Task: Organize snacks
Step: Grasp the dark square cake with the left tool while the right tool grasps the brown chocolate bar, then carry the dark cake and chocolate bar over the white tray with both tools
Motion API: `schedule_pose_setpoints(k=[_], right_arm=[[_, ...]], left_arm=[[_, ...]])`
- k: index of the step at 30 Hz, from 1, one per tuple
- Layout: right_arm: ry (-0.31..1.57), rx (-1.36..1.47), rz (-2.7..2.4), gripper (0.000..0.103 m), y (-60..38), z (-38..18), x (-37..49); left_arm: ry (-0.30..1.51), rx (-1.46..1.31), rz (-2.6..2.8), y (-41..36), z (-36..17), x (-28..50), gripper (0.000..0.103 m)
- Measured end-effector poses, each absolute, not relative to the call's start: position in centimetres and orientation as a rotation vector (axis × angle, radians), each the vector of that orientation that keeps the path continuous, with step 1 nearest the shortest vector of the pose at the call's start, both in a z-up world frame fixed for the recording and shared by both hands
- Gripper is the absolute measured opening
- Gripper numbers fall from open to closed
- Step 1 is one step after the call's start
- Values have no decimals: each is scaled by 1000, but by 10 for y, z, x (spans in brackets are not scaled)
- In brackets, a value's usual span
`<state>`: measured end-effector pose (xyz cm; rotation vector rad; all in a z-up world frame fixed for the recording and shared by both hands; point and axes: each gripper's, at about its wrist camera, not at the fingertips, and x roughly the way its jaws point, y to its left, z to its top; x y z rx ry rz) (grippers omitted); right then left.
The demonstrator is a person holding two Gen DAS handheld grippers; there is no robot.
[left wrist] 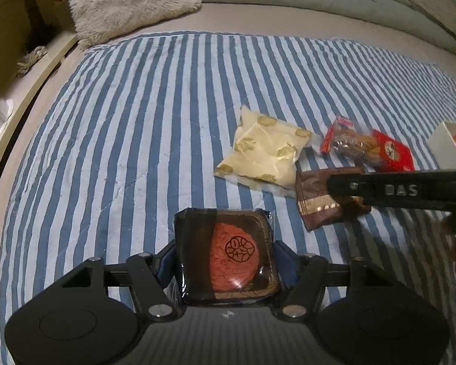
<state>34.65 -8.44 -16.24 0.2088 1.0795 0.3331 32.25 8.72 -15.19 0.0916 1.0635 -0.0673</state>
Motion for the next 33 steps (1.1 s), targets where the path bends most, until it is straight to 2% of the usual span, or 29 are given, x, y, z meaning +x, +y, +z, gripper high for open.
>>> schedule_pose_setpoints(k=[3, 5, 6, 7, 8, 9, 23, 24, 25, 26, 27, 28, 33], right_arm=[[1072, 213, 336, 39, -93, -157, 344], [1064, 210, 330, 39, -97, -153, 342], [1059, 218, 324, 44, -101, -151, 338], [1054, 235, 316, 64, -103, -150, 336], [1050, 262, 311, 79, -105, -150, 335], [1048, 278, 306, 103, -106, -151, 333], [1067, 139, 256, 102, -65, -172, 333], [1066, 150, 253, 99, -67, -173, 334], [1068, 150, 249, 88, -69, -172, 334], [1069, 133, 248, 81, -69, -171, 335], [1068, 109, 251, 78, -70, -169, 335], [1065, 95, 258, 67, -71, -166, 334], [1043, 71, 271, 64, -81, -153, 328]], left_arm=[[1053, 85, -59, 85, -147, 319, 66], [1050, 78, -56, 84, -144, 316, 66], [1047, 80, -57, 83, -142, 315, 66], [1047, 84, -57, 83, -141, 314, 66], [1049, 89, -58, 82, -141, 313, 66], [1052, 97, -63, 81, -141, 312, 66], [1085, 67, -79, 92, -152, 319, 66], [1084, 60, -78, 92, -152, 319, 66], [1080, 54, -76, 93, -152, 319, 66], [1075, 48, -72, 94, -151, 319, 66], [1069, 38, -67, 95, -149, 320, 66], [1061, 29, -56, 96, -148, 319, 66], [1017, 6, -25, 99, -134, 312, 66]])
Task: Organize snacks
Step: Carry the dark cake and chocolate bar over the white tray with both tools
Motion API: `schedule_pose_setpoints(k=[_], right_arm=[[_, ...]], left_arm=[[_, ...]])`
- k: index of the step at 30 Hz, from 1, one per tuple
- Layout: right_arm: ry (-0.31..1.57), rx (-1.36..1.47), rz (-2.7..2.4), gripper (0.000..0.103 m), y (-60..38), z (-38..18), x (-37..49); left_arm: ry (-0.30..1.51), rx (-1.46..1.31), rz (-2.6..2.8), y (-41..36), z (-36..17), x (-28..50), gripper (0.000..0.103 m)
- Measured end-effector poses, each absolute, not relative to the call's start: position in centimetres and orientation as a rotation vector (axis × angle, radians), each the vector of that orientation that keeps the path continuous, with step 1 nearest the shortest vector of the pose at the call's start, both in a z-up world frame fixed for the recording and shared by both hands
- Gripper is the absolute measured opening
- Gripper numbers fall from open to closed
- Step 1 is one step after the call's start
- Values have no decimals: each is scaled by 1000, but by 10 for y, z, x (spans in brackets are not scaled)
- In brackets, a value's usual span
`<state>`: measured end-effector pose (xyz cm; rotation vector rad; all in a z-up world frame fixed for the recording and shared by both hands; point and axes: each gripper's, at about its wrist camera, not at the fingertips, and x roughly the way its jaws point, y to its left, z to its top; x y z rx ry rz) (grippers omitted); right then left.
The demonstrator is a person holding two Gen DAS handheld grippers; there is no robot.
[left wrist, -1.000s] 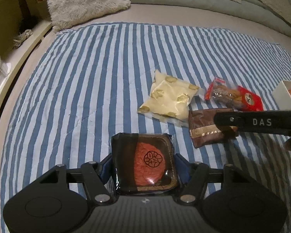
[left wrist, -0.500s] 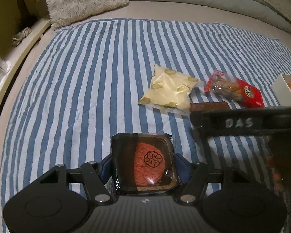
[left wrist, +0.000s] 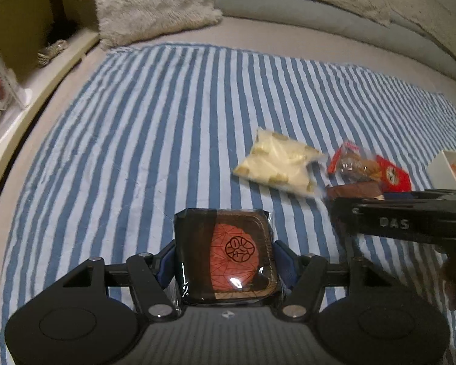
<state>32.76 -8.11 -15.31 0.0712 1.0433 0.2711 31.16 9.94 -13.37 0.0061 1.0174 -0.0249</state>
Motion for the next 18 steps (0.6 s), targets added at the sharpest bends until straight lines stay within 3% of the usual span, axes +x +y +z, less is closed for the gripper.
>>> schedule_pose_setpoints(k=[18], right_arm=[[865, 82, 301, 64, -148, -69, 265]], left_arm=[[856, -58, 5, 64, -69, 270, 66]])
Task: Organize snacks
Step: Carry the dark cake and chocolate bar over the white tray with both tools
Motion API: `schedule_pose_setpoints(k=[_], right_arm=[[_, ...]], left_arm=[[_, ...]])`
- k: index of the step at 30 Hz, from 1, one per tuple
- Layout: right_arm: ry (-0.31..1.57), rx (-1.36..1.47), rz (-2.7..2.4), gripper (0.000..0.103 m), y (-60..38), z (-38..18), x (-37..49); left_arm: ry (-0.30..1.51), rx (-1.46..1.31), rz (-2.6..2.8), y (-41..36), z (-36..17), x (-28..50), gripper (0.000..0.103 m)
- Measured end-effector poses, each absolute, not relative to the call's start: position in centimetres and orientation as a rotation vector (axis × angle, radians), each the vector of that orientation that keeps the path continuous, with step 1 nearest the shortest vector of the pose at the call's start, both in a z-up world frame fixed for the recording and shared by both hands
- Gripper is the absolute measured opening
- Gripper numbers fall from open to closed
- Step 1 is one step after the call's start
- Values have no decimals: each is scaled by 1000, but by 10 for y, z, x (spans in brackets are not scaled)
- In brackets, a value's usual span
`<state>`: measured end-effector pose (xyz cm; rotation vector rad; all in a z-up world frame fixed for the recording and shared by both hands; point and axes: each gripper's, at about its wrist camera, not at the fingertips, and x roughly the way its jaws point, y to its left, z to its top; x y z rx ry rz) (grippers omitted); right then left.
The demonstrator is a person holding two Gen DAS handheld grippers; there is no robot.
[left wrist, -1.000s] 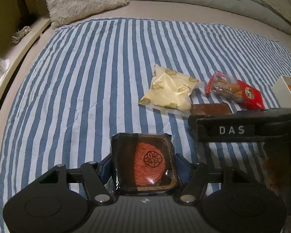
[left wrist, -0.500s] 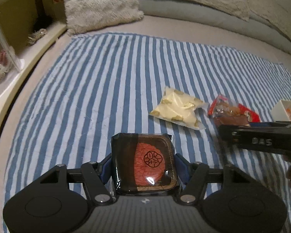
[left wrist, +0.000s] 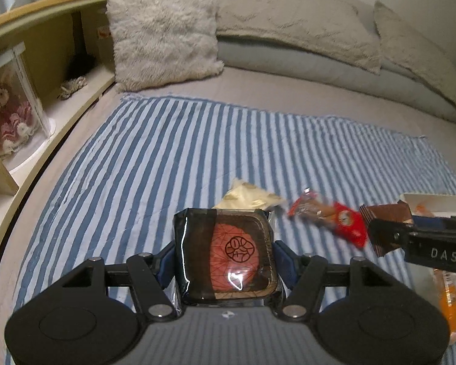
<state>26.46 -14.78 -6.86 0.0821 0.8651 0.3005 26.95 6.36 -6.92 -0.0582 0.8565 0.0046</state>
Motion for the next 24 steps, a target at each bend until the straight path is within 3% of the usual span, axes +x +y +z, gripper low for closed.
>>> schedule_pose_setpoints(k=[14, 24], right_arm=[[762, 85, 243, 65, -225, -33, 218], [753, 115, 115, 66, -303, -38, 196]], left_arm=[[786, -33, -103, -23, -43, 253, 66], [783, -20, -243, -101, -50, 251, 66]])
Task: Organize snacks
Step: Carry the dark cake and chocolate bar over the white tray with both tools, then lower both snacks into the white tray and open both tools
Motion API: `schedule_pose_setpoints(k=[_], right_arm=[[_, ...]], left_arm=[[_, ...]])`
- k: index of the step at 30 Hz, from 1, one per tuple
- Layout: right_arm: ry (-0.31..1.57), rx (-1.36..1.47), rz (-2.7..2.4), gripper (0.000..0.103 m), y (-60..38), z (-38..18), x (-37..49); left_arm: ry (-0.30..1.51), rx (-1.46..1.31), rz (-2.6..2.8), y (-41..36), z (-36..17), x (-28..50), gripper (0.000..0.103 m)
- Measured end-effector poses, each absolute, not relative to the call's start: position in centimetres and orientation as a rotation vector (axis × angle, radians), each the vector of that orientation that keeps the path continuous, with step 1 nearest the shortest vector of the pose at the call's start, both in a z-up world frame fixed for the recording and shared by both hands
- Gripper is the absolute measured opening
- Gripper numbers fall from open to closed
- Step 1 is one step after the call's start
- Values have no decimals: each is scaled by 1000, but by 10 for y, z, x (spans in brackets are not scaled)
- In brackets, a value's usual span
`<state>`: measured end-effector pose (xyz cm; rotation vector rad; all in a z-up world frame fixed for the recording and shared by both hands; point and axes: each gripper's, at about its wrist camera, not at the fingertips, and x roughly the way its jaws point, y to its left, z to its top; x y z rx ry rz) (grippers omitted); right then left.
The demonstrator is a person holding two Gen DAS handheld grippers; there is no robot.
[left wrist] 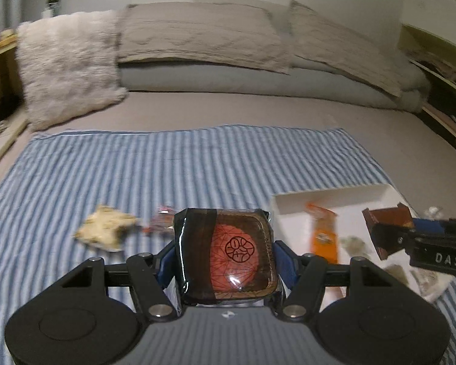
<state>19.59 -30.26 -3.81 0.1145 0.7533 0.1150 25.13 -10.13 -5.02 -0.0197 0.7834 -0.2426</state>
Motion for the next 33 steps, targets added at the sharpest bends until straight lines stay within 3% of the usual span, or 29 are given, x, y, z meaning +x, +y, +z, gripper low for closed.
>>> schedule_pose_setpoints(k=[15, 33], right_arm=[[782, 169, -67, 67, -394, -64, 184], [802, 275, -235, 68, -485, -101, 185]], left_arm=[[816, -51, -419, -206, -80, 261, 66], [904, -405, -614, -291, -131, 307, 66]])
